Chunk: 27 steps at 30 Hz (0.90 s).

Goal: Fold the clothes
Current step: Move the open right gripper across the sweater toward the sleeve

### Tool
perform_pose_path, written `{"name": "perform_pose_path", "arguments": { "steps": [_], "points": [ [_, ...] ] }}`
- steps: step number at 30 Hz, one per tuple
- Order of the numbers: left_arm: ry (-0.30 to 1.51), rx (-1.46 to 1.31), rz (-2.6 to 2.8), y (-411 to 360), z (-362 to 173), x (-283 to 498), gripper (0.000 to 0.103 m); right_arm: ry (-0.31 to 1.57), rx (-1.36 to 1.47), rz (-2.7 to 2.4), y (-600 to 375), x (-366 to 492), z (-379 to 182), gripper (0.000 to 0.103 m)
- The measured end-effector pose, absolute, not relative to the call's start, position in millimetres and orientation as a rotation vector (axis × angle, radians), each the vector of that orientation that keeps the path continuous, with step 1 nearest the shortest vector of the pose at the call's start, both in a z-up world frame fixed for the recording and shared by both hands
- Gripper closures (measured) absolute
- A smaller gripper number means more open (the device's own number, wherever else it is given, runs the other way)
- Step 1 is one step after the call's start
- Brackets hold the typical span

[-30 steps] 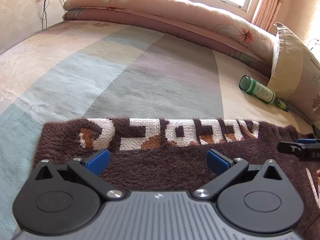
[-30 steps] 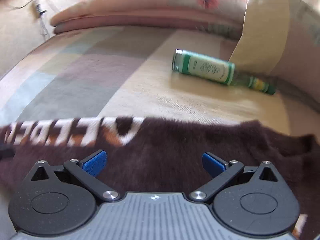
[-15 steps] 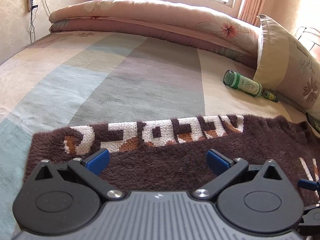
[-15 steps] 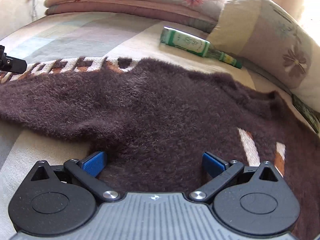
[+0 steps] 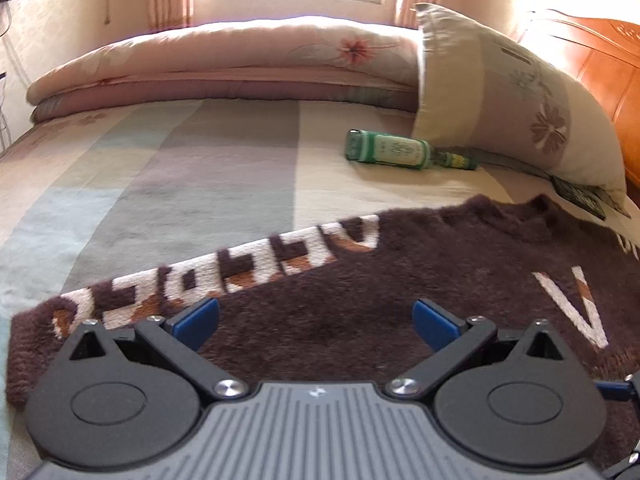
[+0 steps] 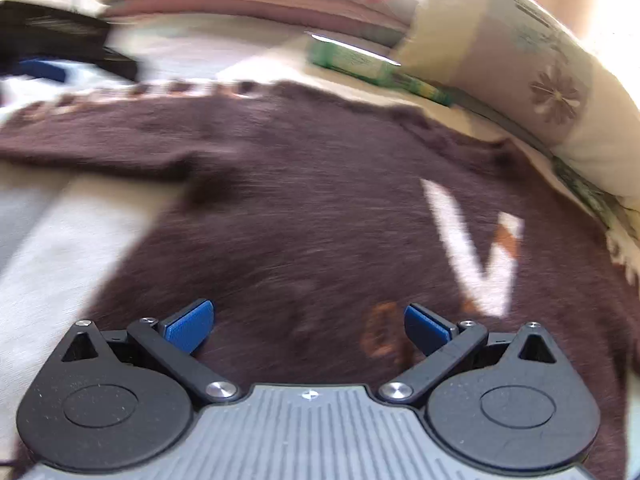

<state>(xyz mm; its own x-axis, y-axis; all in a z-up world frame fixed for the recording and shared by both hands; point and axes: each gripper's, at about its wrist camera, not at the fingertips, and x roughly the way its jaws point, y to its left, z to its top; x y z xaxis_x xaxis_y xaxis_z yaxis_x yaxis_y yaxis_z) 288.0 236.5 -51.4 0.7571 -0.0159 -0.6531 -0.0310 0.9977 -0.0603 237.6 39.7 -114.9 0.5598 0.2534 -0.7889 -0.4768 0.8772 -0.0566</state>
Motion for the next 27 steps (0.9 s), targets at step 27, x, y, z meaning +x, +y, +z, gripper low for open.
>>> {"name": "perform_pose_path", "arguments": {
  "steps": [27],
  "points": [
    [0.84, 0.153, -0.429, 56.3, -97.2, 279.7, 0.001, 0.796, -0.066, 0.162, -169.0, 149.6, -100.1, 0.0]
  ]
}}
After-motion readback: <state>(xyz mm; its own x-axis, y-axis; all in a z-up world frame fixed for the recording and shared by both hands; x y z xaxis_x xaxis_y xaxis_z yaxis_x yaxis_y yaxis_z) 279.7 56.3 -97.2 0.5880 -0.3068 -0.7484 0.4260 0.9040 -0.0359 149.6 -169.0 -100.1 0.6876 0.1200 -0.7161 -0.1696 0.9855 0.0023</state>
